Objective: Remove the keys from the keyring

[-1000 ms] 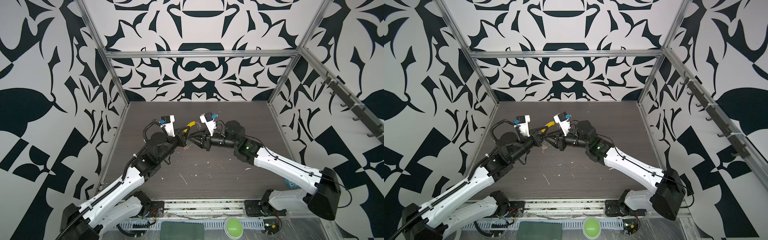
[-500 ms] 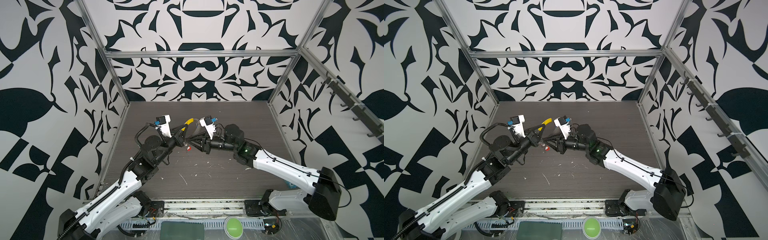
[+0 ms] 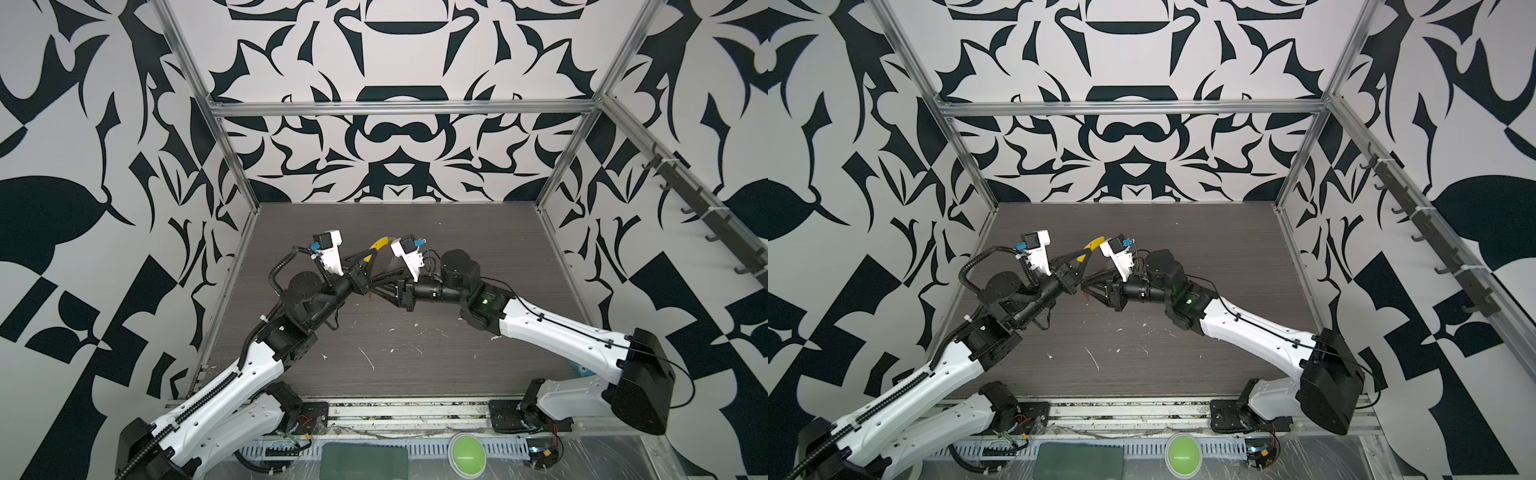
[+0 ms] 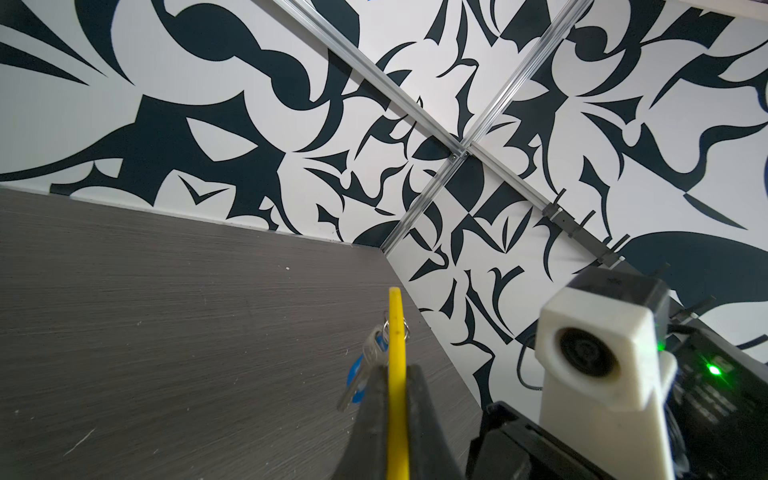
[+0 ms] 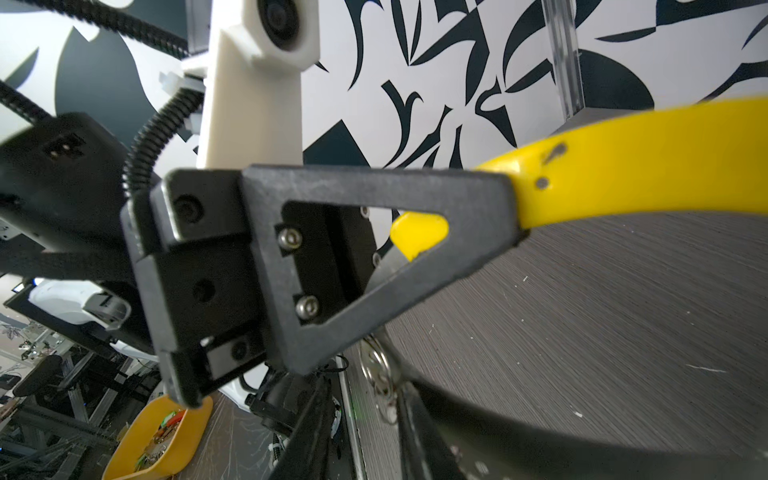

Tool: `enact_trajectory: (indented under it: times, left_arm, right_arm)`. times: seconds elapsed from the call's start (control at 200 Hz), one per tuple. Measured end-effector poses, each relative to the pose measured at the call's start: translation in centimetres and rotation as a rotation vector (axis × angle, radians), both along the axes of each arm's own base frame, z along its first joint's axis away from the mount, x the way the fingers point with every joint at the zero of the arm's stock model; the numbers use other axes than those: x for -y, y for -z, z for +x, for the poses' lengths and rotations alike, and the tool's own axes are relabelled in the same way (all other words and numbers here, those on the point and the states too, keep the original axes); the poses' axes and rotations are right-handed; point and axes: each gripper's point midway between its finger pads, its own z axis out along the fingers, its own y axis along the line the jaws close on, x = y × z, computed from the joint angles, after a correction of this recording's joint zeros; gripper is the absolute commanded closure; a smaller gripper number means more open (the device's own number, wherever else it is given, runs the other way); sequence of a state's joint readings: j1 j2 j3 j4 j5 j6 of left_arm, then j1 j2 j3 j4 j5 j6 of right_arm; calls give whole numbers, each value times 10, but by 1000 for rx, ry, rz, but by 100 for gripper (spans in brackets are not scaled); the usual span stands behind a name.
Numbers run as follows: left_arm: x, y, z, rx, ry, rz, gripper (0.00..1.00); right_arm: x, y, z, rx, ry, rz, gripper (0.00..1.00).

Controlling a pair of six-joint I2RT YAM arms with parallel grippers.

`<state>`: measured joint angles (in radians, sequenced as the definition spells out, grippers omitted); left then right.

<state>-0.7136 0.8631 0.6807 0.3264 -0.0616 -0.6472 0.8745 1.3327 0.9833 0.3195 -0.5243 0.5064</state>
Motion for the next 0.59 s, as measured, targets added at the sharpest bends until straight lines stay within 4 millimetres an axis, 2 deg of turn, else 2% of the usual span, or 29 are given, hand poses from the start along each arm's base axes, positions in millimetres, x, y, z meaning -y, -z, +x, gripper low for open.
enact_trajectory:
  times: [0.2,0.415,0.595]
  left_arm:
    - [0,-1,0,4,3,-4,100]
    - [2,-1,-1,3,13,-3,100]
    - [1,0,0,-2,6,-4,100]
  right_arm:
    - [-3,-2,1,-6,-3,8,79]
    - [-4,-1,1,-11,-4,9,100]
    - [-4,-2,3,-9,9,10,100]
